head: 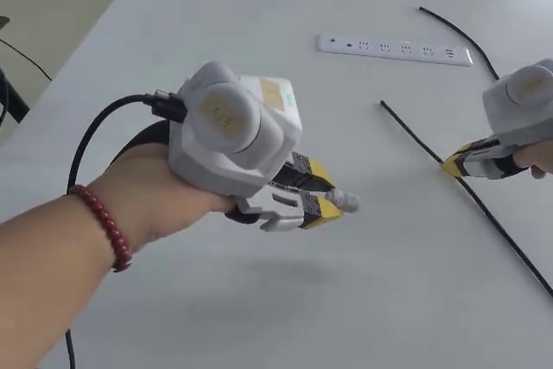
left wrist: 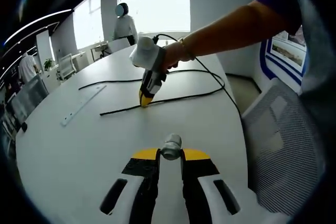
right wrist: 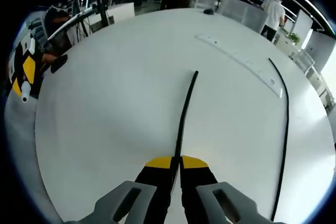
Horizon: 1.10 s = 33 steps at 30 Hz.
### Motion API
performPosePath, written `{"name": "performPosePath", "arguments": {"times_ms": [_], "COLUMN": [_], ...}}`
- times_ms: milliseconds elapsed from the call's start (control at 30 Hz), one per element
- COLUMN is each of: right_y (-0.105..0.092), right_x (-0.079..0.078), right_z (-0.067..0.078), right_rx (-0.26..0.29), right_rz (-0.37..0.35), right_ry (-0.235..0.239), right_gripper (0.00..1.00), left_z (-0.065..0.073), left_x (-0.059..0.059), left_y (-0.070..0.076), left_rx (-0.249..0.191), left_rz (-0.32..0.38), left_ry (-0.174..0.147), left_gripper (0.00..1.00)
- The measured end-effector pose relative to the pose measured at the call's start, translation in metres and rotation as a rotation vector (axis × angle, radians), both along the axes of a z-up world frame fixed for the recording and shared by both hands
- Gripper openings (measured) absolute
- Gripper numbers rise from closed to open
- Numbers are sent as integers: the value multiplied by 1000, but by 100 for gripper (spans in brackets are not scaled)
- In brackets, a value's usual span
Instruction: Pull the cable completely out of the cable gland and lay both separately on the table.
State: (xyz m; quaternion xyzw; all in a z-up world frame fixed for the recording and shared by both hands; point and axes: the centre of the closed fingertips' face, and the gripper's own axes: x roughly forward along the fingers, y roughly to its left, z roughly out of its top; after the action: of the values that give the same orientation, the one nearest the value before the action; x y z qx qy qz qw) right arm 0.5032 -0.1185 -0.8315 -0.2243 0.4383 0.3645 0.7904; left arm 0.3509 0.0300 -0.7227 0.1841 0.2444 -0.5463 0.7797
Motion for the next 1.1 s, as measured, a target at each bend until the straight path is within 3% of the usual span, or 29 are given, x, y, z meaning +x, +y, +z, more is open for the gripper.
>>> {"name": "performPosePath", "arguments": {"times_ms": [167, 633, 767, 933, 1100], "right_y": [0, 2, 2, 0, 1], "right_x": [0, -1, 0, 0, -2], "right_z": [0, 1, 1, 2, 16], "right_rx": [18, 16, 17, 9, 44], "right_rz": [-21, -5, -8, -12, -25], "right_ry": [25, 30, 29, 22, -5], "right_gripper": [0, 3, 6, 19, 25], "left_z": [-1, -2, -2, -1, 0], "left_x": [0, 2, 4, 5, 7], "left_y": [1, -8, -8, -7, -5], "left_rx": [-3, -12, -12, -11, -16], "left_rz": [3, -11, -8, -4, 6], "left_ry": [3, 8, 6, 3, 0], "left_gripper": [16, 16, 16, 16, 16]}}
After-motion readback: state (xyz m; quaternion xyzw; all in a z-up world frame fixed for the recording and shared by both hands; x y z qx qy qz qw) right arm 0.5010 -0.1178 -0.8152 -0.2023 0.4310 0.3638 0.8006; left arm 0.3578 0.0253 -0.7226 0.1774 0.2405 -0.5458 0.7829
